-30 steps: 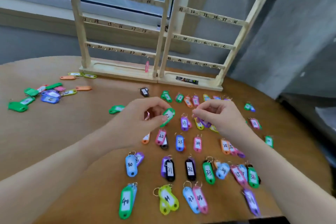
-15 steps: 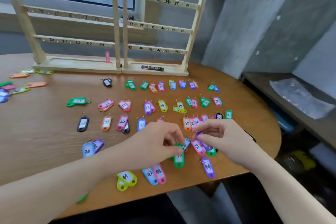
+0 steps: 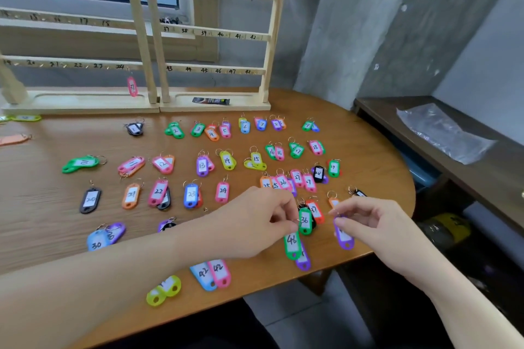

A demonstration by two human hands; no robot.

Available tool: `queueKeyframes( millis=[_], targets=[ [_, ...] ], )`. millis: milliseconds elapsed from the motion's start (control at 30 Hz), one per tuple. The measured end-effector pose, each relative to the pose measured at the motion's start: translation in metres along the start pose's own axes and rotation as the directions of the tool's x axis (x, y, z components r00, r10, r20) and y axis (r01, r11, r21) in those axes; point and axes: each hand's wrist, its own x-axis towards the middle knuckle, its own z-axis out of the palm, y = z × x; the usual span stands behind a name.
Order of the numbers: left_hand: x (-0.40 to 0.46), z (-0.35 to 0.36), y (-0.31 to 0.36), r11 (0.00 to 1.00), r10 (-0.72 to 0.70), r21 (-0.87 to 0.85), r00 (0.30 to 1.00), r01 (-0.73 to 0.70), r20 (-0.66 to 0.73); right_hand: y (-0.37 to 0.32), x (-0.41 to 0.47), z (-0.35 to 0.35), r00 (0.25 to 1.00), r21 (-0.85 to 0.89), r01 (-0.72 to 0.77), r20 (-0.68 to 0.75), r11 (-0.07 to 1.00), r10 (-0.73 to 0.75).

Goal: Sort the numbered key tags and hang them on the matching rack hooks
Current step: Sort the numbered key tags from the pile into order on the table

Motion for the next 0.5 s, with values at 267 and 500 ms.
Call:
queueKeyframes(
  millis=[267, 500],
  targets=[
    [0.035, 0.020, 0.022, 0.995, 0.069, 0.069, 0.998, -0.070, 0.009, 0.017, -0.005, -0.033, 0.987, 0.014, -0.060, -0.146, 0.998, 0.062],
    [0.061, 0.040, 0.035, 0.982, 0.065, 0.178, 0.998, -0.067, 0.017, 0.031, -0.004, -0.050, 0.972, 0.027, -0.145, -0.182, 0.989, 0.148]
  ],
)
